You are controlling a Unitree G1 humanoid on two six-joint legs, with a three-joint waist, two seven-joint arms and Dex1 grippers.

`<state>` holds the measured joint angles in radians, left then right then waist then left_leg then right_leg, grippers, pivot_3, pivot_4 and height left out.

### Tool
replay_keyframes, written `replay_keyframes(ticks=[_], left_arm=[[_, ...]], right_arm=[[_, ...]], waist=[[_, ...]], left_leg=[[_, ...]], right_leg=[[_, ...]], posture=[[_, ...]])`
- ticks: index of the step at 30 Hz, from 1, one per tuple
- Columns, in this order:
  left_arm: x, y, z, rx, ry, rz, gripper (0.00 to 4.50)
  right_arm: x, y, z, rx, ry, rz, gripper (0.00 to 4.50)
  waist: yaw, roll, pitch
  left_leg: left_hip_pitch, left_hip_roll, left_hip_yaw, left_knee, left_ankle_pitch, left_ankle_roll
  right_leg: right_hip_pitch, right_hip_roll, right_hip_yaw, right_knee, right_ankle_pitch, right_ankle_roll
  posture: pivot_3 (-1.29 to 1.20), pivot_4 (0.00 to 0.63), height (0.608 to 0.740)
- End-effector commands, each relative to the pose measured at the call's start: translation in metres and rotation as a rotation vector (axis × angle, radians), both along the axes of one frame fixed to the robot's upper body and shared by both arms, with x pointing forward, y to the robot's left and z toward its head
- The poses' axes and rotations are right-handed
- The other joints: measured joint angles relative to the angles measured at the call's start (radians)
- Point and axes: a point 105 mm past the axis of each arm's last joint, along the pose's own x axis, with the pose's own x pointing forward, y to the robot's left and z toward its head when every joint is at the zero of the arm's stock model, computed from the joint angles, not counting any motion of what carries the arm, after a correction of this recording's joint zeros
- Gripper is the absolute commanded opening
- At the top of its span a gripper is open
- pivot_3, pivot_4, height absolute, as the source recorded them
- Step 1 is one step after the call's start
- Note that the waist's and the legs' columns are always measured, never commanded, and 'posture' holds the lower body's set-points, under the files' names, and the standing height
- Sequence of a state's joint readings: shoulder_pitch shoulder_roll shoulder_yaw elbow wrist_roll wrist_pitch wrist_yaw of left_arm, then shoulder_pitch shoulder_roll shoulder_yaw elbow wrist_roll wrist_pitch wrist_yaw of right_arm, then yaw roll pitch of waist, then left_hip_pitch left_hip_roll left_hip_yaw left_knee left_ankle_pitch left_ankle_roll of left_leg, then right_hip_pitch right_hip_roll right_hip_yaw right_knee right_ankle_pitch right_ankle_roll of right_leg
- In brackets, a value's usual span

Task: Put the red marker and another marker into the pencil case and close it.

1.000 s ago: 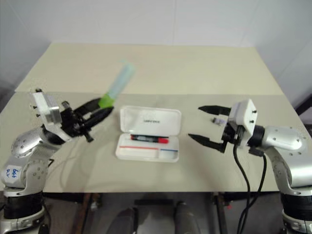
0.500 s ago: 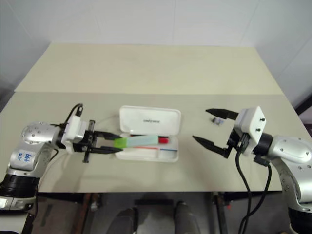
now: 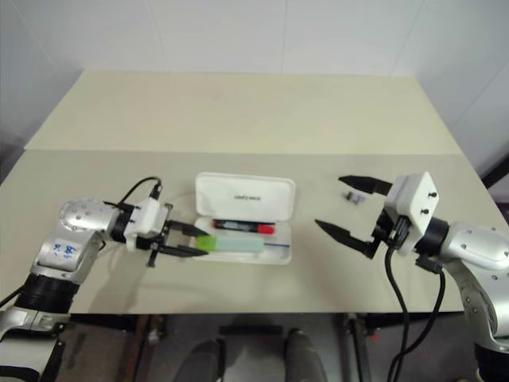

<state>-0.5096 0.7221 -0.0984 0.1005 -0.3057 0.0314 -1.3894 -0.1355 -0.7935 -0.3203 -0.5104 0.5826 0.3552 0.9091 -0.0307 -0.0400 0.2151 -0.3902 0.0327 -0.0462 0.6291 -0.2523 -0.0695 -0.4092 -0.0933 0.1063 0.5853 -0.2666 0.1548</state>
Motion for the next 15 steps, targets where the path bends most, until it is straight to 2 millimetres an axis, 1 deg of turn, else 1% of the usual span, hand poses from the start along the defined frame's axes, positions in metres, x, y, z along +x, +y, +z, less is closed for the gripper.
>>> replay_keyframes(ticks=[1, 3, 9, 15], left_arm=[[0.005, 0.005, -0.001, 0.017, -0.009, 0.037, 1.02], [0.008, 0.008, -0.002, 0.022, -0.012, 0.065, 1.02], [0.009, 0.018, -0.008, 0.060, 0.011, 0.064, 1.02], [0.012, 0.019, -0.011, 0.082, 0.010, 0.032, 1.02]], right_arm=[[-0.006, 0.002, 0.009, -0.001, -0.036, 0.006, 4.50], [-0.006, 0.003, 0.009, 0.002, -0.036, 0.006, 4.50], [-0.005, 0.007, 0.009, 0.012, -0.033, 0.015, 4.50], [-0.005, 0.010, 0.009, 0.019, -0.032, 0.022, 4.50]], waist=[[0.000, 0.000, 0.000], [0.000, 0.000, 0.000], [0.000, 0.000, 0.000], [0.001, 0.000, 0.000]], left_leg=[[0.000, 0.000, 0.000, 0.000, 0.000, 0.000], [0.000, 0.000, 0.000, 0.000, 0.000, 0.000], [0.000, 0.000, 0.000, 0.000, 0.000, 0.000], [0.000, 0.000, 0.000, 0.000, 0.000, 0.000]], right_leg=[[0.000, 0.000, 0.000, 0.000, 0.000, 0.000], [0.000, 0.000, 0.000, 0.000, 0.000, 0.000], [0.000, 0.000, 0.000, 0.000, 0.000, 0.000], [0.000, 0.000, 0.000, 0.000, 0.000, 0.000]], posture=[[0.00, 0.150, 0.740], [0.00, 0.150, 0.740], [0.00, 0.150, 0.740], [0.00, 0.150, 0.740]])
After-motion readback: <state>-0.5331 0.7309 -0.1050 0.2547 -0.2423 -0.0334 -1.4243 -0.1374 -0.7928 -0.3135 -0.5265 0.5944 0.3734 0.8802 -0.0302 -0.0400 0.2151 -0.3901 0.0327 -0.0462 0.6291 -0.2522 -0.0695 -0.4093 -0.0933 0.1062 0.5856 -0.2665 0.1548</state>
